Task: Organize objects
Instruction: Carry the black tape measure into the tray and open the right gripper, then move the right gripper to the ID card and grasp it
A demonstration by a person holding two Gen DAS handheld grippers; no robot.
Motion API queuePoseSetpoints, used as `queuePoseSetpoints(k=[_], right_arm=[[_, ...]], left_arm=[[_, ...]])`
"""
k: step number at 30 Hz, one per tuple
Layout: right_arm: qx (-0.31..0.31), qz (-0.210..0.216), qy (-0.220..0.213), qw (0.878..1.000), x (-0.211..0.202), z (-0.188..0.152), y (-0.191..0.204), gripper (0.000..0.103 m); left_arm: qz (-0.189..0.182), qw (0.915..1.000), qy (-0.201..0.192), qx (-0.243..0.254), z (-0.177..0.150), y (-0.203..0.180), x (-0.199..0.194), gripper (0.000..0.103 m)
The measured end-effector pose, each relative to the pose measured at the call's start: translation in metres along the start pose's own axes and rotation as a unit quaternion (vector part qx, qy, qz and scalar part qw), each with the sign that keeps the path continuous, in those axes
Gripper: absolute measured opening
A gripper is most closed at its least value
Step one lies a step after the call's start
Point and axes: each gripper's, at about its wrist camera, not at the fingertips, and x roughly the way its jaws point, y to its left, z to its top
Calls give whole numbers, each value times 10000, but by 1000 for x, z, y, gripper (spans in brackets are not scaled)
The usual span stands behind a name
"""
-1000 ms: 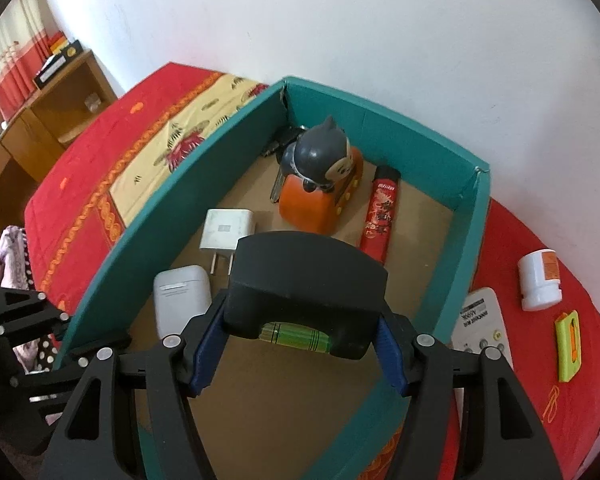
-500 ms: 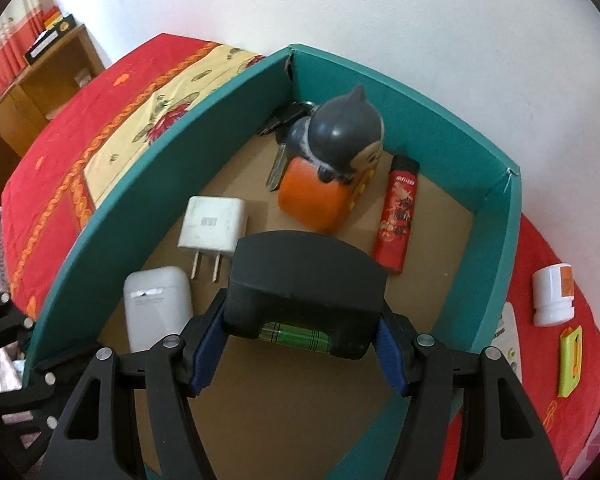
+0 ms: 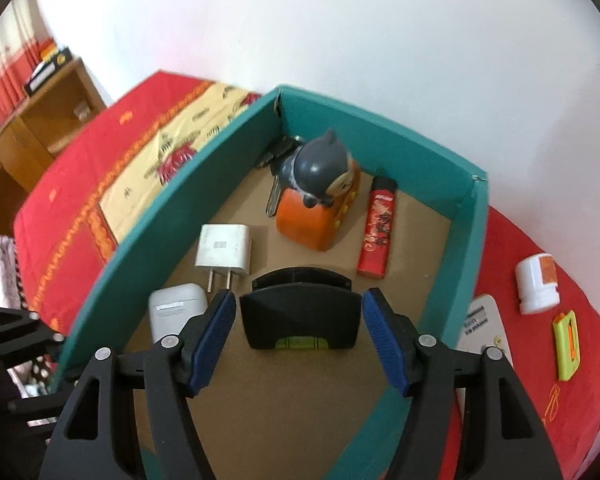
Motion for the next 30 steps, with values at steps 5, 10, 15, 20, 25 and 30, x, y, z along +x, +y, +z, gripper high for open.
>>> queuePoseSetpoints(k=[5,10,15,20,25,30], right_arm=[[252,37,-316,9992,-31,-10,-15,68],[641,41,-514,9966,-61,-31,-41,68],[1003,-391,-430,9933,-79,-65,-72,68],[1605,-507,-24,9857,-94,-118,-99,68],[2082,-594,465,9752,-97,-167,-115,68],[2895,-650,541,9534,-103,-199,-127,80]], left_arm=[[8,10000,-2,-1,0,0,0,12],[4,10000,-6,-6,0,0,0,12],[-10,10000,7,-22,-1,0,0,12],[-4,10000,7,-30,-2,0,0,12],[-1,10000,38,-55,0,0,1,12],[-13,9999,20,-102,0,2,2,12]])
